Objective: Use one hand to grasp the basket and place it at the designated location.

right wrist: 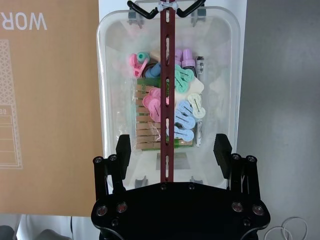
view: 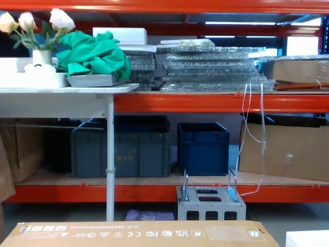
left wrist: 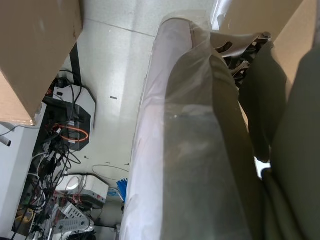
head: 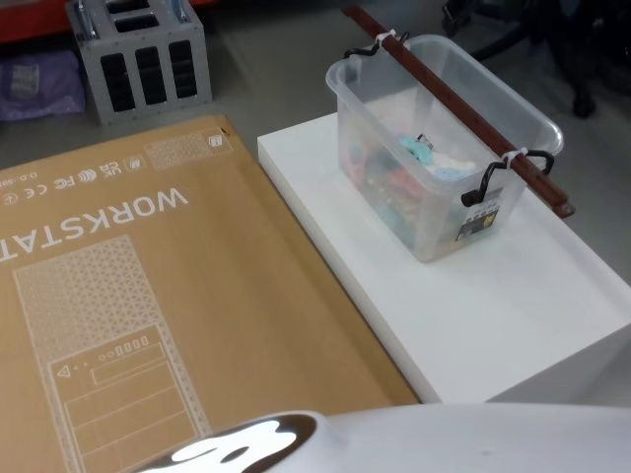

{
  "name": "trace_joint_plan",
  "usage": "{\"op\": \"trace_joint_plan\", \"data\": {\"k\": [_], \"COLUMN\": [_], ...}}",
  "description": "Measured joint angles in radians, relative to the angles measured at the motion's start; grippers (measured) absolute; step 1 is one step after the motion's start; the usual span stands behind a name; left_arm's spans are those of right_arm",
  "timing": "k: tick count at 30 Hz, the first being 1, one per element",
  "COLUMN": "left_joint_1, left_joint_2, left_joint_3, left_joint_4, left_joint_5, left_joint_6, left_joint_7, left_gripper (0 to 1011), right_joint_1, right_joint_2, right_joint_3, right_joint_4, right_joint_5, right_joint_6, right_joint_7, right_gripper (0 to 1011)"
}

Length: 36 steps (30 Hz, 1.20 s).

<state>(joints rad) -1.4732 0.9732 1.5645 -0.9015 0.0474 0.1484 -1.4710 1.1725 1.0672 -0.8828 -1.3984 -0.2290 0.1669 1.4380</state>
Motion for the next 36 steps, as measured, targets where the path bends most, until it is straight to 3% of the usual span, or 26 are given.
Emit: {"op": "trace_joint_plan", "data": {"k": [36], "left_joint_1": [0.000], "left_joint_2": [0.000], "left_joint_3": [0.000], "left_joint_4": [0.000], "left_joint_5": [0.000], "left_joint_6": [0.000], "left_joint_7": [0.000], "left_gripper": [0], "right_joint_1": [0.000], "right_joint_2": [0.000], "right_joint_3": [0.000], "right_joint_4": [0.000], "right_joint_5": [0.000], "right_joint_6": [0.000], "right_joint_7": [0.000], "right_gripper": [1000]}}
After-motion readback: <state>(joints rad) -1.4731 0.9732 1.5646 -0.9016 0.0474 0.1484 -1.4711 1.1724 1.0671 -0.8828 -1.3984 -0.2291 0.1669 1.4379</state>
